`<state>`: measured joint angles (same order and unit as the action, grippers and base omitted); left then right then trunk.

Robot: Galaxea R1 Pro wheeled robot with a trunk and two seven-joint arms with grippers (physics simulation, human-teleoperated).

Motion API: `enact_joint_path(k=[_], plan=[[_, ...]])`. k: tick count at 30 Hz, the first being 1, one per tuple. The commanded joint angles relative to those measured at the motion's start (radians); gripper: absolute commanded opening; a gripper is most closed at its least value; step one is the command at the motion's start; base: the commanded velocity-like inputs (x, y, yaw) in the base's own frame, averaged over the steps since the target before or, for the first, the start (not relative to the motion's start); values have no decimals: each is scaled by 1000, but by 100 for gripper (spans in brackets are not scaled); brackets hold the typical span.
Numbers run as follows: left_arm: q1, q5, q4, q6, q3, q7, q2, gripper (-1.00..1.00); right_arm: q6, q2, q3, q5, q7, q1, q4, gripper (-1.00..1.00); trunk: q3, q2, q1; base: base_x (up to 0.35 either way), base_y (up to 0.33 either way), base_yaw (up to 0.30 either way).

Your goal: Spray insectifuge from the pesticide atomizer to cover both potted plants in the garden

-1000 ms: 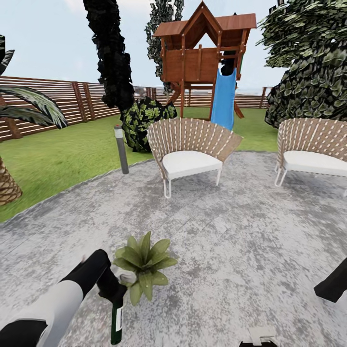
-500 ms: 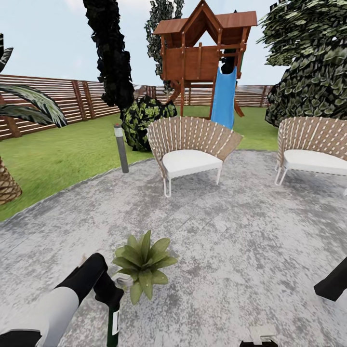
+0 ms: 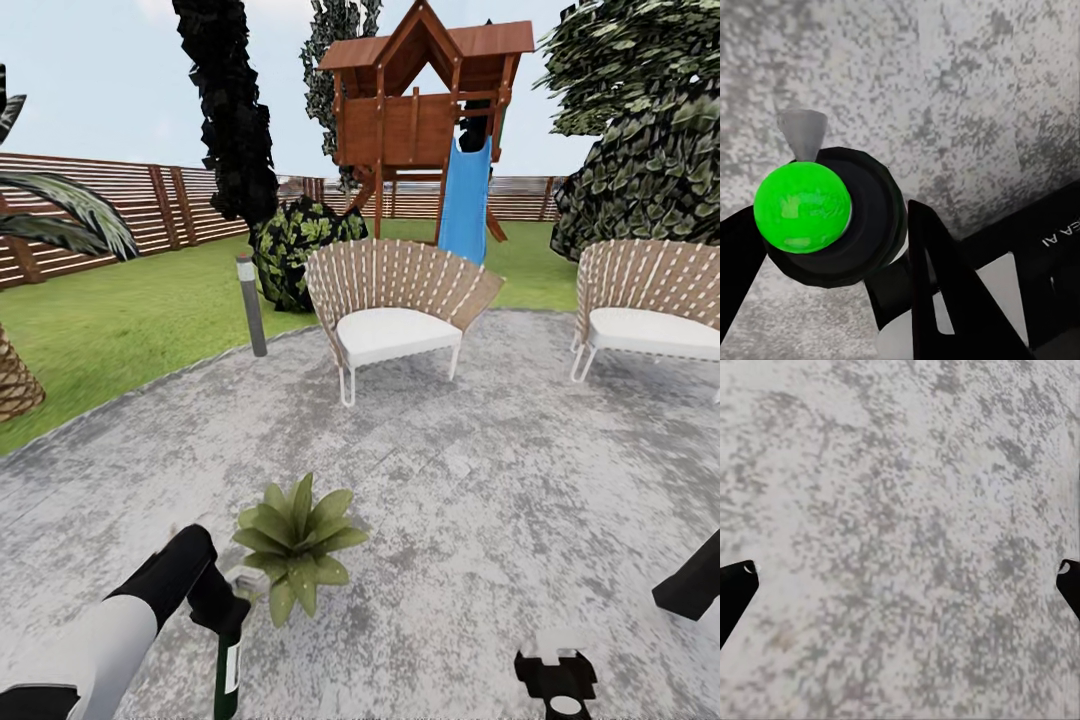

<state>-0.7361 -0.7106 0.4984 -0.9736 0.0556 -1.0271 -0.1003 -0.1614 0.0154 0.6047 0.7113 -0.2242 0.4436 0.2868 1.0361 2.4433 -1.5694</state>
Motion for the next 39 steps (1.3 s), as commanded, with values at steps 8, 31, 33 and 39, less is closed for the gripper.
enact_joint_path(k=[8,31,33,39], plan=[[8,-4,-6,-5,6,59,0,-100,-6,-2,7,12,-2,1,-8,100,37,57,-31,0,0,0],[5,-3,-1,2,-6,120,-23,-100,-6,1,6,-55,-6,1,-14,100,69,58,-33,-54,40,-58],[8,-3,-6,6,-6,122,-26,-100,-6,1,7,-55,-7,1,-30,100,69,58,-33,-54,43,-1],[53,9,-1,23,-17,181,-41,-100,-7,2,7,-55,-7,1,-44,100,69,58,-33,-9,7,0]])
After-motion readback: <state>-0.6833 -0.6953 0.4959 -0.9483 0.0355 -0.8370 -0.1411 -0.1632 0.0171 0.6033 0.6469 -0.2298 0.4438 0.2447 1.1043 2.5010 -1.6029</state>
